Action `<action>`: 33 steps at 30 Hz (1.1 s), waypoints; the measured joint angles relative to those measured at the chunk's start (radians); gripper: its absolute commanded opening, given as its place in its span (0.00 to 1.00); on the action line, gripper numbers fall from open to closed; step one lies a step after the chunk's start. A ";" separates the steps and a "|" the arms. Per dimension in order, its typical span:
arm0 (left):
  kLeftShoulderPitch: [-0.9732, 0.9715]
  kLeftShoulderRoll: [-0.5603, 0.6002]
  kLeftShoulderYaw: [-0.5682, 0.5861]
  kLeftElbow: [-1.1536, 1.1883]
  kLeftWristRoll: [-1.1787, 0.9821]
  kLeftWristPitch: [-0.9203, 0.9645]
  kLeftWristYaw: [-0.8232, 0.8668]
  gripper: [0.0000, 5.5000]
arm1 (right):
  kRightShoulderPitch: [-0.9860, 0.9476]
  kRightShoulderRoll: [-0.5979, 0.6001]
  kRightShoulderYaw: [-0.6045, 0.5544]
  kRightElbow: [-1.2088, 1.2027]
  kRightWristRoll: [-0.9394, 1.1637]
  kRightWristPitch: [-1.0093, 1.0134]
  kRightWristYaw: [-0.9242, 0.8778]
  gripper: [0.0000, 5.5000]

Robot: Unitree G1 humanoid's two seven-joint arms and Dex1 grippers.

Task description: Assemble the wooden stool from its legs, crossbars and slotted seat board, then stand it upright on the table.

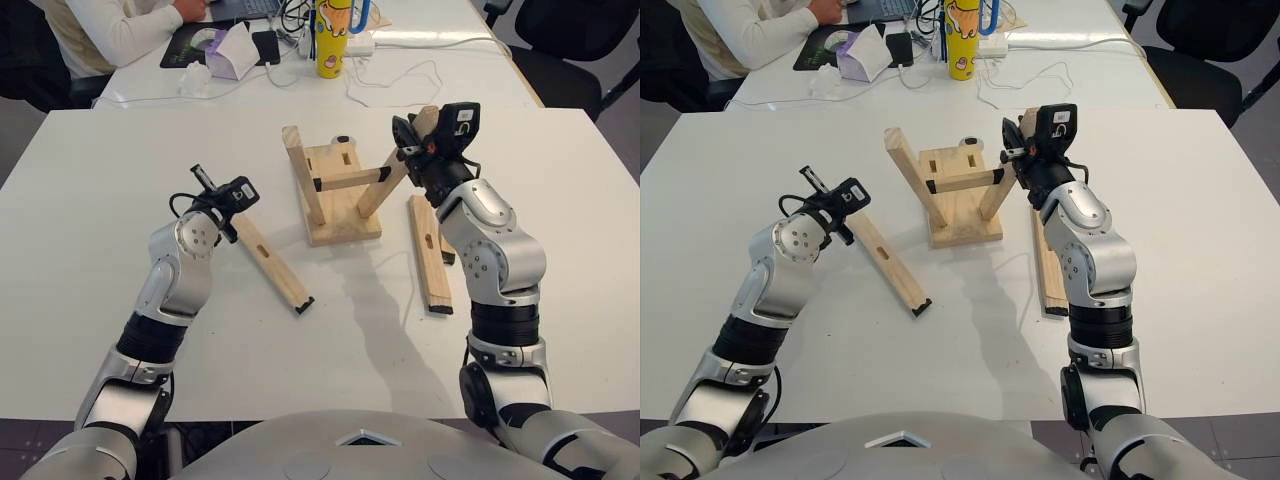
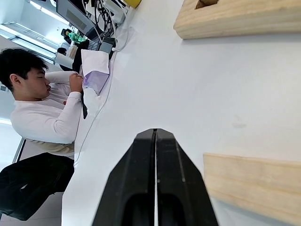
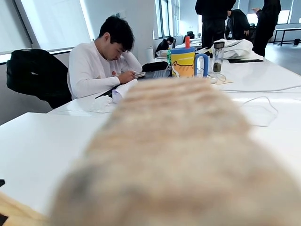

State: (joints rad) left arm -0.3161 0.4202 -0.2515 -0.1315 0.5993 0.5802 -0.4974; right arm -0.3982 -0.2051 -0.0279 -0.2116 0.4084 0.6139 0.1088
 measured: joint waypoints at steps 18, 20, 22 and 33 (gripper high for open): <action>-0.004 -0.011 0.009 0.001 -0.030 0.001 0.044 0.00 | 0.087 0.086 -0.044 0.034 0.073 -0.009 0.007 0.34; -0.004 -0.011 0.009 0.003 -0.030 0.002 0.048 0.00 | 0.087 0.091 -0.045 0.028 0.071 -0.015 0.001 0.36; -0.004 -0.011 0.009 0.003 -0.030 0.002 0.053 0.00 | 0.088 0.103 -0.049 0.027 0.070 -0.017 -0.003 0.36; -0.005 -0.009 0.006 0.007 -0.030 0.001 0.063 0.00 | 0.056 0.128 -0.089 -0.019 0.087 -0.037 -0.006 0.36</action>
State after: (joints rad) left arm -0.3206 0.4108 -0.2451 -0.1249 0.5694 0.5809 -0.4341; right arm -0.3426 -0.0772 -0.1170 -0.2311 0.4952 0.5772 0.1026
